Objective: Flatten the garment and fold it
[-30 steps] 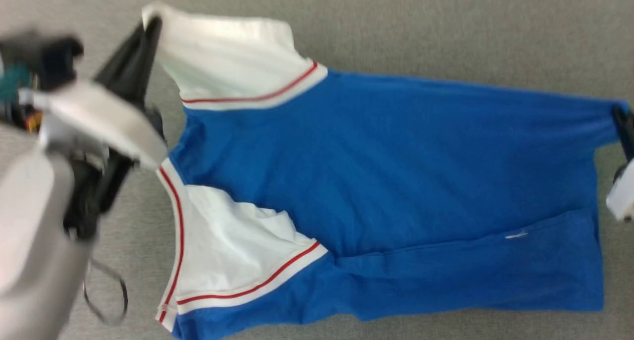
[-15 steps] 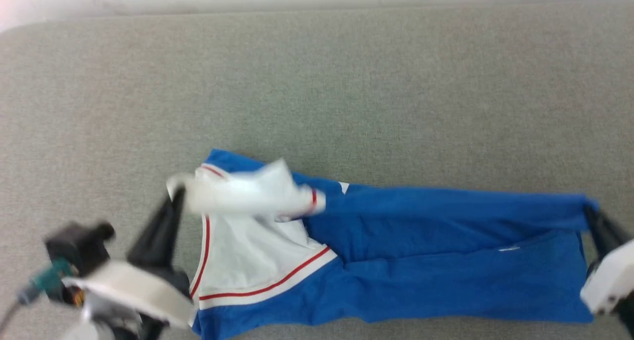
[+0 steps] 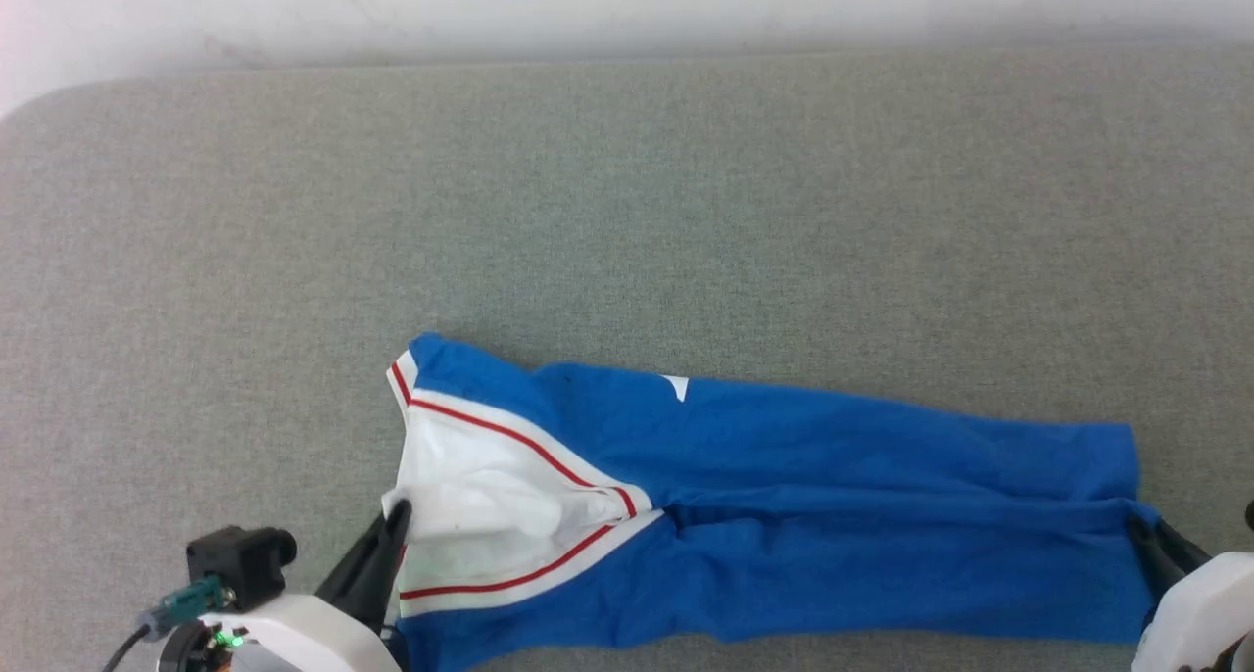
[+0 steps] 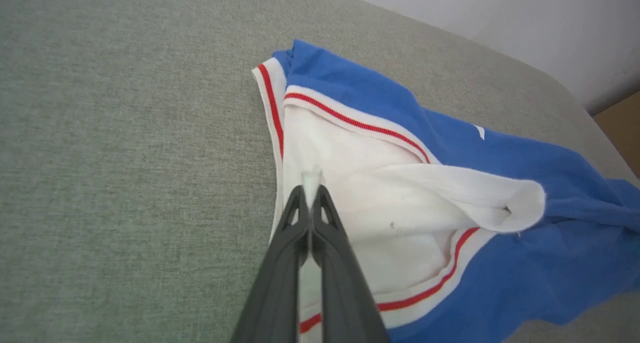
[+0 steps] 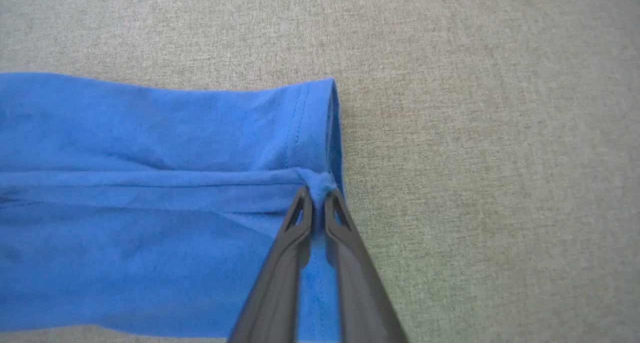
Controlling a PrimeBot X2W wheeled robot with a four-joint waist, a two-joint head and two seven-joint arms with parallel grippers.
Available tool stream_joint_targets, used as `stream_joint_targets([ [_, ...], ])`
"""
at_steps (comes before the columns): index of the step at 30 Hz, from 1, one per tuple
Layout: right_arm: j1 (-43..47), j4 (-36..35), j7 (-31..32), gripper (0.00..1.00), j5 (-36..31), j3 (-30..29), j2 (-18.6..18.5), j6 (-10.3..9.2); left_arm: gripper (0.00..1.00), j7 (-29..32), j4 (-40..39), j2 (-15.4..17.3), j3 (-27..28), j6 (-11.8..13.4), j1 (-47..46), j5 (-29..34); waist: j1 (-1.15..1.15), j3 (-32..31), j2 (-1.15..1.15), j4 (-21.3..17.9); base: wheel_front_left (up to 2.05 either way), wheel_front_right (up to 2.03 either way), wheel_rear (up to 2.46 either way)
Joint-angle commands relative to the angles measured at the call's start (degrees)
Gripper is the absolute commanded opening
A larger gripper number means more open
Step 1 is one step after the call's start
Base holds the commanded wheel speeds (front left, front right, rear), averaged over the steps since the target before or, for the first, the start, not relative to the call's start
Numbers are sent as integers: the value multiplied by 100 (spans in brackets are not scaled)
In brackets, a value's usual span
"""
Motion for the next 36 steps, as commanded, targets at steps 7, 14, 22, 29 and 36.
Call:
stream_joint_targets([
  [7,-100,59,-65,100,114,44,16,-12,100,-129,370,-161,-79,-108,-107,-11,0,-263,-1,-36,0,0,0],
  [14,-127,-363,48,100,276,-392,97,-12,100,-840,37,-185,484,231,1,60,0,-355,-1,-17,0,0,0],
  [22,-49,-91,322,100,-32,-685,502,-12,100,-1175,-472,-273,840,828,148,1076,0,-229,-1,82,0,0,0],
  [29,-157,510,235,100,-137,-618,640,-12,100,-1193,-531,-441,922,922,253,1773,0,-167,-1,168,0,0,0],
  [36,-391,1082,289,0,-112,-531,675,-12,100,-1194,-462,-651,1006,765,268,1894,0,-121,-1,240,0,0,0],
])
